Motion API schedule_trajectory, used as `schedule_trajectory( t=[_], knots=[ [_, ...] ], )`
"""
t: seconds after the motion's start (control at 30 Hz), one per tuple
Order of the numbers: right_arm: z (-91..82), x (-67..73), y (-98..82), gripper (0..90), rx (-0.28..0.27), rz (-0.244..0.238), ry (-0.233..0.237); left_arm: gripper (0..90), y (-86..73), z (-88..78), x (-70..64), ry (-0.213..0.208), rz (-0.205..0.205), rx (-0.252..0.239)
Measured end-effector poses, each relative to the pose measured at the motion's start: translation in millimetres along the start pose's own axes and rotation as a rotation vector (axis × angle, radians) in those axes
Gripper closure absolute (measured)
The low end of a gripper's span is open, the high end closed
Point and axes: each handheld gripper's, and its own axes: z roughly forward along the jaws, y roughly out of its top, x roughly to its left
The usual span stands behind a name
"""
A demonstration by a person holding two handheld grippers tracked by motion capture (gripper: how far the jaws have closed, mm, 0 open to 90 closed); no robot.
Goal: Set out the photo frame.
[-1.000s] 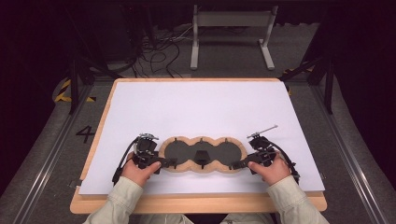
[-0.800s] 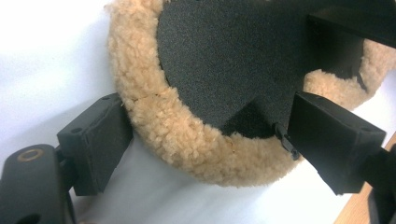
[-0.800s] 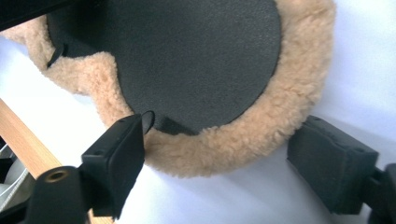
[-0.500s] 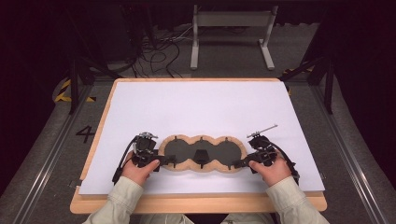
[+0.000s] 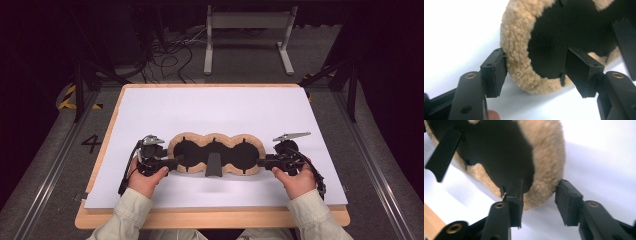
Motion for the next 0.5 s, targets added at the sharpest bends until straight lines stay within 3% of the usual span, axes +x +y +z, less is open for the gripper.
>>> schedule_trajectory(
  t=[0.27,0.33,0.4,0.47,0.5],
  knots=[
    [-6.3,6.0,2.0,62.4,-0.055,-0.052,-0.046,37.5,3.1,-6.7,-6.7,0.041,0.043,-0.07],
    [-9.7,8.6,2.7,62.6,-0.09,-0.069,-0.063,39.8,3.2,-9.1,-7.7,0.044,0.045,-0.089],
    [-12.8,10.4,3.9,62.6,-0.12,-0.091,-0.084,40.7,3.9,-11.5,-10.5,0.067,0.077,-0.124],
    [-15.3,13.0,4.8,62.6,-0.148,-0.114,-0.104,41.1,4.2,-11.6,-11.3,0.076,0.084,-0.133],
    [-16.7,14.7,5.2,62.6,-0.162,-0.138,-0.122,41.5,4.9,-12.5,-11.8,0.091,0.11,-0.147]
  ],
)
